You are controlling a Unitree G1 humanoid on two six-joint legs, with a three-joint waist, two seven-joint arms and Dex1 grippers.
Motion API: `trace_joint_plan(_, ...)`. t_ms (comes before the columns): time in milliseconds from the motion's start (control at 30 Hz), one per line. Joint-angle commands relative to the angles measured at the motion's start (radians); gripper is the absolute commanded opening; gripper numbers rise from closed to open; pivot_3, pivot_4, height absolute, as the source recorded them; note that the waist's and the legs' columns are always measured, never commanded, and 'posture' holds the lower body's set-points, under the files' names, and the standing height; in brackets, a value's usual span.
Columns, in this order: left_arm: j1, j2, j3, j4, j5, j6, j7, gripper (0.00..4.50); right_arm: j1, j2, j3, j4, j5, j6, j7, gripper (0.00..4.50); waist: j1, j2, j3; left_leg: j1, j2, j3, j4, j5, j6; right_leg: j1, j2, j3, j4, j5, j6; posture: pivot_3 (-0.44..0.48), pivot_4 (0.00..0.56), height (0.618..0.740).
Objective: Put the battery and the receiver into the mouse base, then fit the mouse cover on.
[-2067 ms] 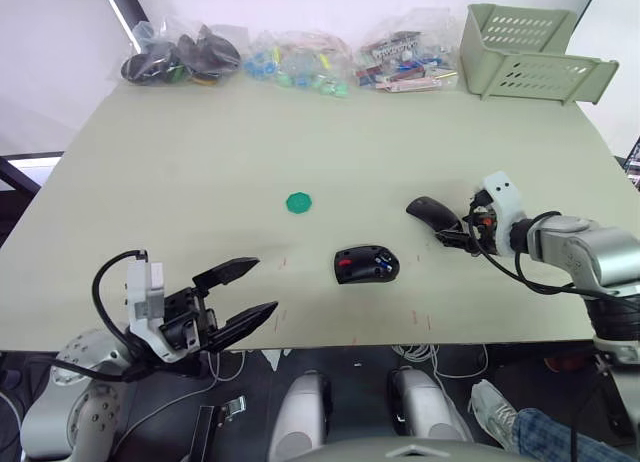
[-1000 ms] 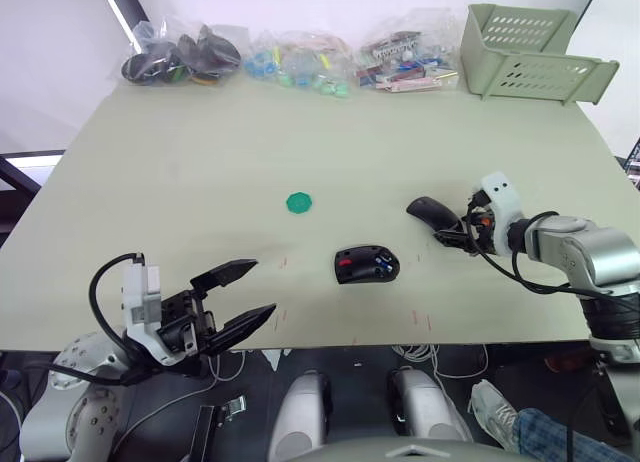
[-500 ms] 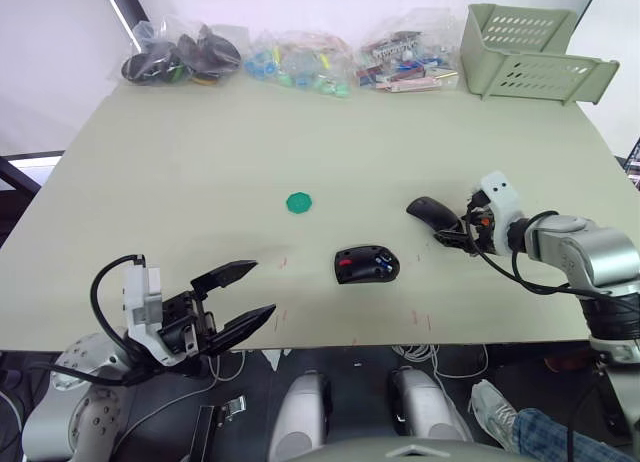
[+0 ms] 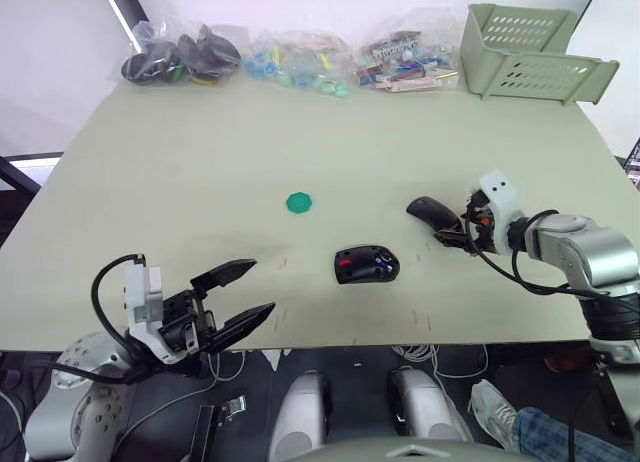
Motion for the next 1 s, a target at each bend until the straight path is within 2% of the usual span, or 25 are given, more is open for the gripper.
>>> trace_joint_plan(33,-0.005,-0.002,-0.006,-0.012,-0.005,-0.019,-0.008,4.4,-0.012,-0.015,-0.008,-0.034,-0.004,-0.019,0.008,4.5,0.0,0.0,0.0,0.0,0.0,0.0,0.0,0.0,0.0,0.0,0.0,0.0,0.0,0.0,0.0,0.0,0.15,0.74)
trace_joint_plan(167,-0.014,-0.004,-0.013,-0.009,-0.002,-0.02,-0.007,4.4,-0.01,-0.019,-0.009,-0.034,-0.011,-0.02,0.013,4.5,0.0,0.0,0.0,0.0,0.0,0.0,0.0,0.0,0.0,0.0,0.0,0.0,0.0,0.0,0.0,0.0,0.15,0.74)
trace_joint_plan(267,-0.019,-0.004,-0.018,-0.007,-0.001,-0.021,-0.004,4.5,-0.011,-0.022,-0.005,-0.031,-0.017,-0.026,0.016,3.63,0.0,0.0,0.0,0.0,0.0,0.0,0.0,0.0,0.0,0.0,0.0,0.0,0.0,0.0,0.0,0.0,0.15,0.74)
trace_joint_plan(333,-0.02,-0.004,-0.02,-0.006,-0.001,-0.024,-0.003,4.5,-0.011,-0.022,-0.003,-0.032,-0.022,-0.029,0.019,2.68,0.0,0.0,0.0,0.0,0.0,0.0,0.0,0.0,0.0,0.0,0.0,0.0,0.0,0.0,0.0,0.0,0.15,0.74)
trace_joint_plan(700,-0.025,-0.001,-0.02,-0.003,-0.002,-0.028,0.0,4.5,-0.015,-0.021,-0.005,-0.044,-0.027,-0.045,0.031,2.68,0.0,0.0,0.0,0.0,0.0,0.0,0.0,0.0,0.0,0.0,0.0,0.0,0.0,0.0,0.0,0.0,0.15,0.74)
trace_joint_plan(1000,-0.038,0.008,-0.01,0.012,-0.007,-0.023,-0.001,4.5,-0.04,-0.1,0.019,-0.191,0.02,-0.06,0.162,2.68,0.0,0.001,0.003,0.0,0.0,0.0,-0.001,0.0,0.0,-0.001,0.0,0.0,0.0,0.0,0.001,0.0,0.15,0.74)
